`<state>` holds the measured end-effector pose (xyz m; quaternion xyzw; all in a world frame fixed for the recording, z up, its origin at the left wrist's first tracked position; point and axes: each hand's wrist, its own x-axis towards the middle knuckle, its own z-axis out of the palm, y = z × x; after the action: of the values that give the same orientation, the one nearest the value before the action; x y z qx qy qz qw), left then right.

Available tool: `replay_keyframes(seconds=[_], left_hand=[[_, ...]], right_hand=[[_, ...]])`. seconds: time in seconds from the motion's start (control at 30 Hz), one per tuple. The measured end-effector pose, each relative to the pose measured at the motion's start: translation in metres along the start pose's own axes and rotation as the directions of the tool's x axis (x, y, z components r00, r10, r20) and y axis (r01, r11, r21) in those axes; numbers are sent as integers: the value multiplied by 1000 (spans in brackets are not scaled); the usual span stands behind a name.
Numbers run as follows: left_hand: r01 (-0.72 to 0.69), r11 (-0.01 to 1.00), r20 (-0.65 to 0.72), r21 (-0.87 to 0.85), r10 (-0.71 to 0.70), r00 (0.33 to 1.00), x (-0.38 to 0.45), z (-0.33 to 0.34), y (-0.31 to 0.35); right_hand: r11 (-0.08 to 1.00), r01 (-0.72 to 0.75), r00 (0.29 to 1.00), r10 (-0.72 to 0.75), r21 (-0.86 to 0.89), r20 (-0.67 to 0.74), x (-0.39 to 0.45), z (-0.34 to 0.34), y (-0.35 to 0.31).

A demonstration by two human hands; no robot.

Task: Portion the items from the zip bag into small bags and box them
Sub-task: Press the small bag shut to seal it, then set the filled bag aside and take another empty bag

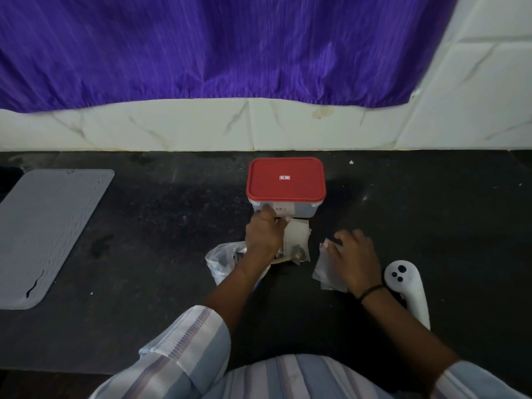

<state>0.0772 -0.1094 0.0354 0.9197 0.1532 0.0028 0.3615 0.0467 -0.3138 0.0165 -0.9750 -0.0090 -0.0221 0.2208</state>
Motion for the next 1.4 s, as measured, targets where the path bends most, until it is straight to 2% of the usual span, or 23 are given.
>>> replay_keyframes(seconds=[0.07,0.13,0.33,0.5,0.63,0.73,0.83,0.93,1.1,1.2,1.33,1.4], left_hand=[[-49,999,-36,-8,48,998,-6,1,-3],[-105,994,-78,12,105,991,-13,2,-2],[-250,968,-97,5,249,964,-29,2,5],[-383,921,38,-65,386,922,-39,-1,12],[-497,862,176,-94,506,844,-58,-4,14],[-560,826,196,-60,560,805,-78,-5,16],[-542,831,170,-122,556,814,-92,-12,18],[-475,853,186,-216,514,837,-101,-28,15],[-432,841,164,-327,500,850,-120,-44,13],[-321,830,197,-456,446,873,-125,-47,4],[-297,781,133,-549,433,891,-124,-52,-7],[-289,772,131,-567,431,893,-121,-56,-10]], right_hand=[[987,9,998,0,-159,61,-12,0,16],[977,-1,993,26,-214,113,-18,-1,24],[991,-6,997,17,-135,76,-16,-6,22],[983,93,995,-88,-158,35,-21,-15,17],[993,121,990,-121,12,65,-34,-39,-2],[957,150,985,-167,248,49,-47,-61,-21],[900,184,979,-205,395,10,-58,-79,-39],[863,140,987,-163,486,6,-62,-90,-51],[818,145,981,-191,556,27,-70,-94,-70],[776,75,970,-203,626,134,-73,-90,-81],[690,-152,926,-152,707,347,-67,-96,-86],[691,-214,882,-166,690,440,-63,-101,-87]])
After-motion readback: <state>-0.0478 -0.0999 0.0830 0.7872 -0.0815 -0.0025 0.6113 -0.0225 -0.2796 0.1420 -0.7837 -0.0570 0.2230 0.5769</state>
